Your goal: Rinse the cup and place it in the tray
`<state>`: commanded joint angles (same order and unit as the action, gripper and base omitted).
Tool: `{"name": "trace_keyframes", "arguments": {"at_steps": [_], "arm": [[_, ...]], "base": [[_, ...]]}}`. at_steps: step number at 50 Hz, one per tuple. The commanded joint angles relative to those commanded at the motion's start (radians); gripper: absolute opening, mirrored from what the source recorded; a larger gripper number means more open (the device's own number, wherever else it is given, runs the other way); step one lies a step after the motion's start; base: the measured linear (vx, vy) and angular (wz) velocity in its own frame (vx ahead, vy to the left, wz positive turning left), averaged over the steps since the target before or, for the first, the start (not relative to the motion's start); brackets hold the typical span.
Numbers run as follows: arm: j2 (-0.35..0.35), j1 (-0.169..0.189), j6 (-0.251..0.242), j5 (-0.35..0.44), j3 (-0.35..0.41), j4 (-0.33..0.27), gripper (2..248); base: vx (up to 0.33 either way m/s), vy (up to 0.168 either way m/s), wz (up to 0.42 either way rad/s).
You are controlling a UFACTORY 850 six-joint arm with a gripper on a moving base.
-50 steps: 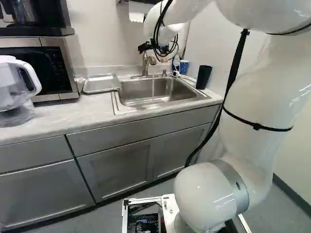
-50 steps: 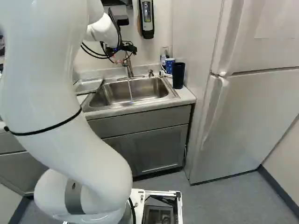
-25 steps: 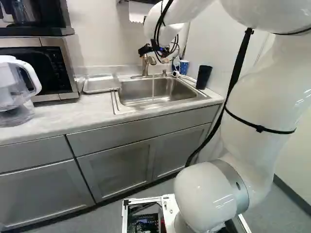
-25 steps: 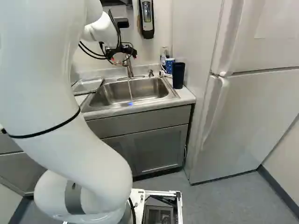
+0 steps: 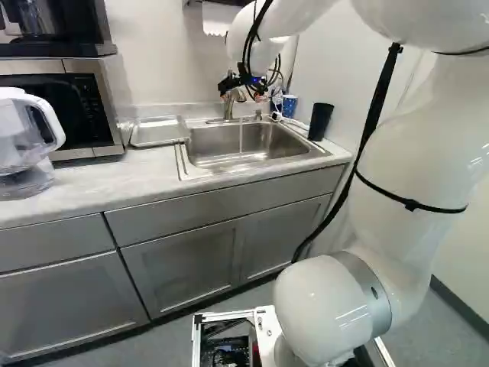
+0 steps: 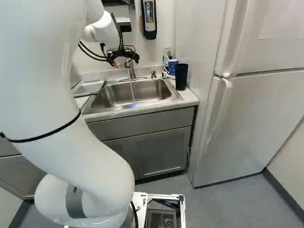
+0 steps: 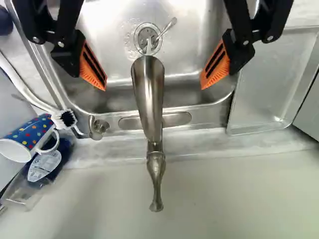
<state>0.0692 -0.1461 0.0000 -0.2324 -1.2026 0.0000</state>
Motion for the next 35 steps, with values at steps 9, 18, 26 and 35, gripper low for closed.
{"name": "trace_keyframes", "arguments": {"at_steps": [9,18,26,35], "arm": [[-0.010,-0.001,0.000,-0.041,0.010,0.000,247],[-0.020,-0.002,0.000,-0.085,0.021,0.000,247],[-0.029,-0.002,0.000,-0.124,0.030,0.000,247],[-0.037,-0.003,0.000,-0.168,0.038,0.000,247]], "base": [[0.000,0.000,0.000],[0.000,0.000,0.000],[0.000,0.000,0.000],[0.000,0.000,0.000]]}}
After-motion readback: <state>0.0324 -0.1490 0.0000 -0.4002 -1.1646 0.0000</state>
